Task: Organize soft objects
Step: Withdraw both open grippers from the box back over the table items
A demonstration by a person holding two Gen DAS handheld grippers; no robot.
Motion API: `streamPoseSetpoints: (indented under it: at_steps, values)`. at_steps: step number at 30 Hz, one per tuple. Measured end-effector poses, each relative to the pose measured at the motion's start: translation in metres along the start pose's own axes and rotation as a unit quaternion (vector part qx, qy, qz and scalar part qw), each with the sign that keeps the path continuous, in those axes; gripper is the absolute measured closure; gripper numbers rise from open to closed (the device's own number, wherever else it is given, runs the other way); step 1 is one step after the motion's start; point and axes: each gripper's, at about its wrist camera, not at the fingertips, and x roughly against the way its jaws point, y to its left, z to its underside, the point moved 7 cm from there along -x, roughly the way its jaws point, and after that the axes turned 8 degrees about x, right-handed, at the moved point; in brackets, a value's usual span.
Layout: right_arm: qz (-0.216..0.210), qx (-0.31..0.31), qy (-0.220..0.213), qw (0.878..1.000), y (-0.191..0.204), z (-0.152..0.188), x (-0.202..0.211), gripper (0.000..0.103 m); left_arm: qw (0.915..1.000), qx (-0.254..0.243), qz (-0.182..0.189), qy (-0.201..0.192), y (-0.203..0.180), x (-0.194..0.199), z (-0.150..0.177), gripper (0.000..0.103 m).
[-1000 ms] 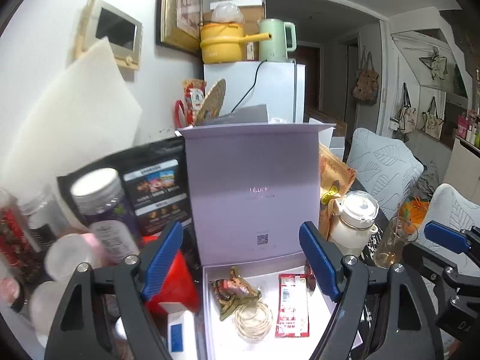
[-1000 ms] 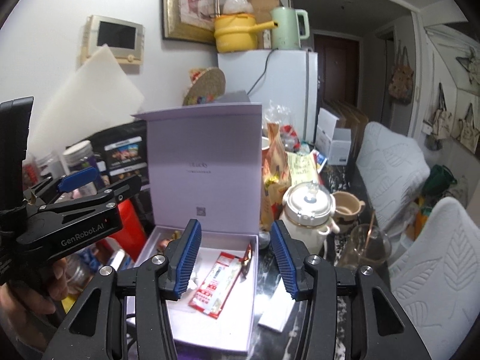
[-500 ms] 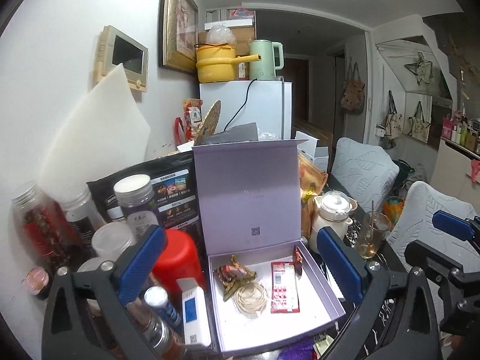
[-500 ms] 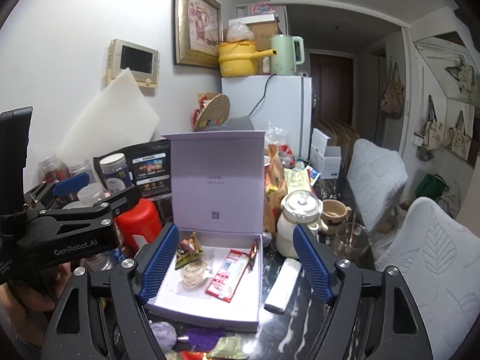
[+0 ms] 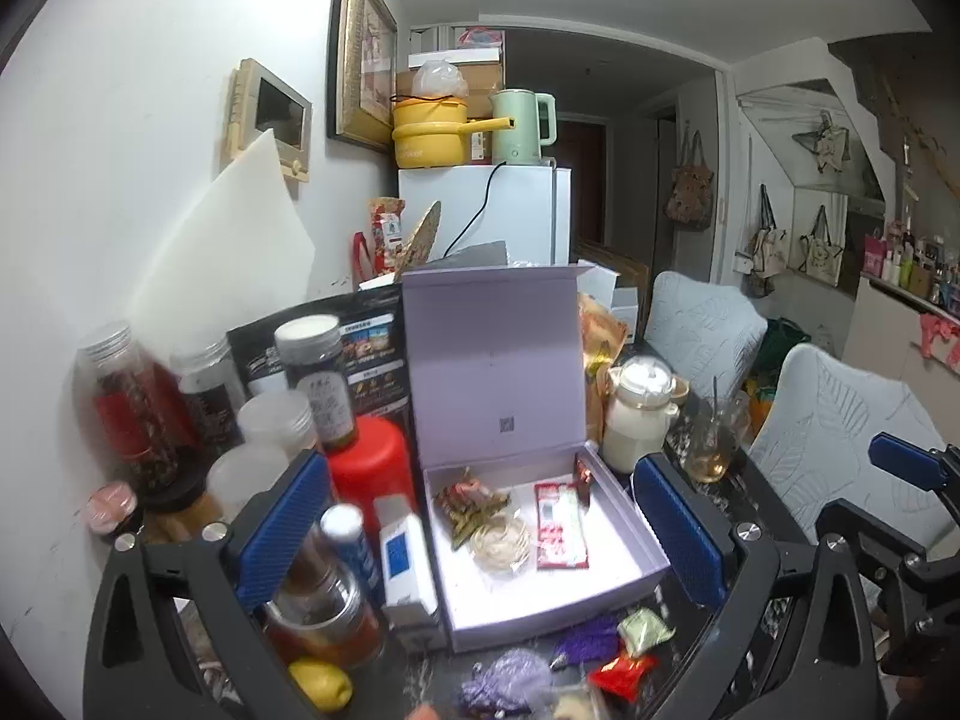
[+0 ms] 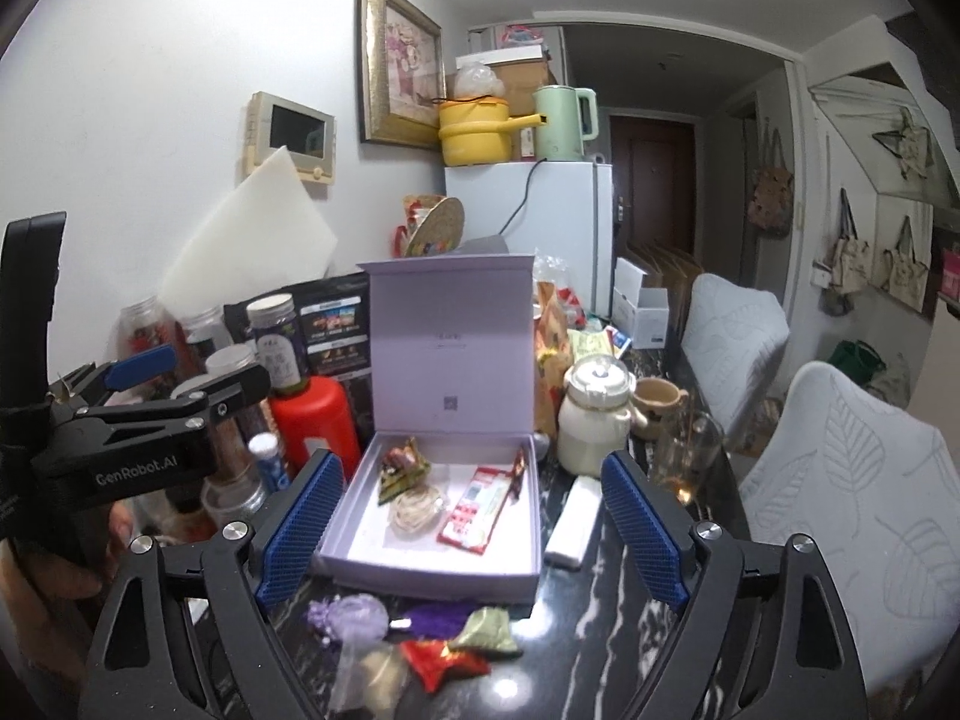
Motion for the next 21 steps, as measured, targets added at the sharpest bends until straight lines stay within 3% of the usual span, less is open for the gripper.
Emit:
streamPoseSetpoints:
  at_steps: [8, 21]
  values:
    - [-0.002, 0.000, 0.011, 1.000, 0.020, 0.031, 0.020, 0.014, 1.0000, 0.005, 0.007, 0.000, 0.007, 0.026, 0.028, 0.000]
    - [-0.013, 0.004, 0.012, 1.000, 0.050, 0.064, 0.051, 0.013, 0.9983, -0.010, 0.050, 0.029, -0.001, 0.055, 0.070, 0.000]
